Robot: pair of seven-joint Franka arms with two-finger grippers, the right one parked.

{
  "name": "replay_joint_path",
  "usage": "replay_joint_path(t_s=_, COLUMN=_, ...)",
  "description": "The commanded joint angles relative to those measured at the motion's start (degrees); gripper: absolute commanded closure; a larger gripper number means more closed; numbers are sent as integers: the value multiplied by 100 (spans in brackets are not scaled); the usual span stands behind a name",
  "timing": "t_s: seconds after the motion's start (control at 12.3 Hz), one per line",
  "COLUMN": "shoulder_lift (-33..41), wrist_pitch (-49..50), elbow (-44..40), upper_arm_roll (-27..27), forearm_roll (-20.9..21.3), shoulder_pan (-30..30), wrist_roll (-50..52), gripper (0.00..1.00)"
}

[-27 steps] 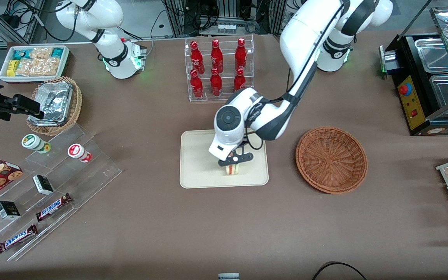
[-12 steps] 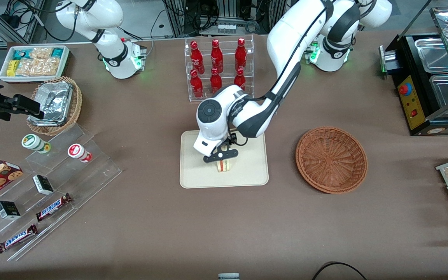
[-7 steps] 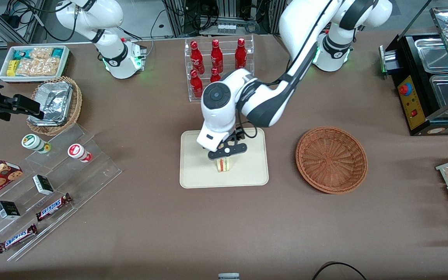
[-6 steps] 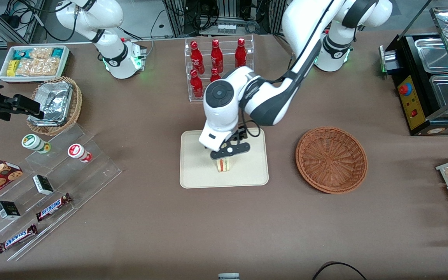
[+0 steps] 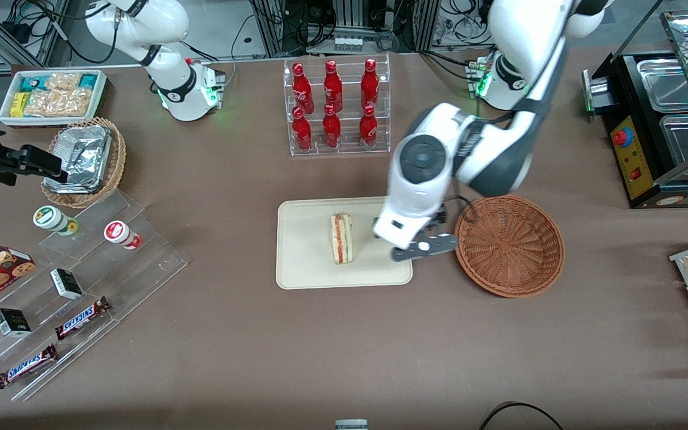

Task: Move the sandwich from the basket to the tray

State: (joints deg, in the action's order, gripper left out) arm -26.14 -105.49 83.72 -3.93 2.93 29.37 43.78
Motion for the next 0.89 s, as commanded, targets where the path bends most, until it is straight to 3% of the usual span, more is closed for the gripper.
replay_joint_path(t_s=0.0, shoulder_lift=915, wrist_pitch=-243, elbow=1257, upper_arm_roll=-46, forearm_roll=41, shoulder_pan=-361, wrist_roll=-623, gripper=0)
replay_joint_path(t_s=0.16, shoulder_lift=1442, wrist_pitch=-472, elbow=1969, upper_arm_roll=-46, forearm_roll=32, shoulder_pan=-677, wrist_roll=-1062, gripper=0)
replay_joint_path(t_s=0.49, shoulder_lift=2392, wrist_pitch=-192, elbow=2613, upper_arm_roll=-55, forearm_roll=-29, shoulder_pan=-1256, wrist_roll=-1871, gripper=0)
replay_joint_path(t_s=0.81, shoulder_lift=2631, wrist_pitch=1186, elbow=2062, upper_arm_roll=-116, forearm_roll=-450, shoulder_pan=-2144, wrist_roll=-3241, gripper=0)
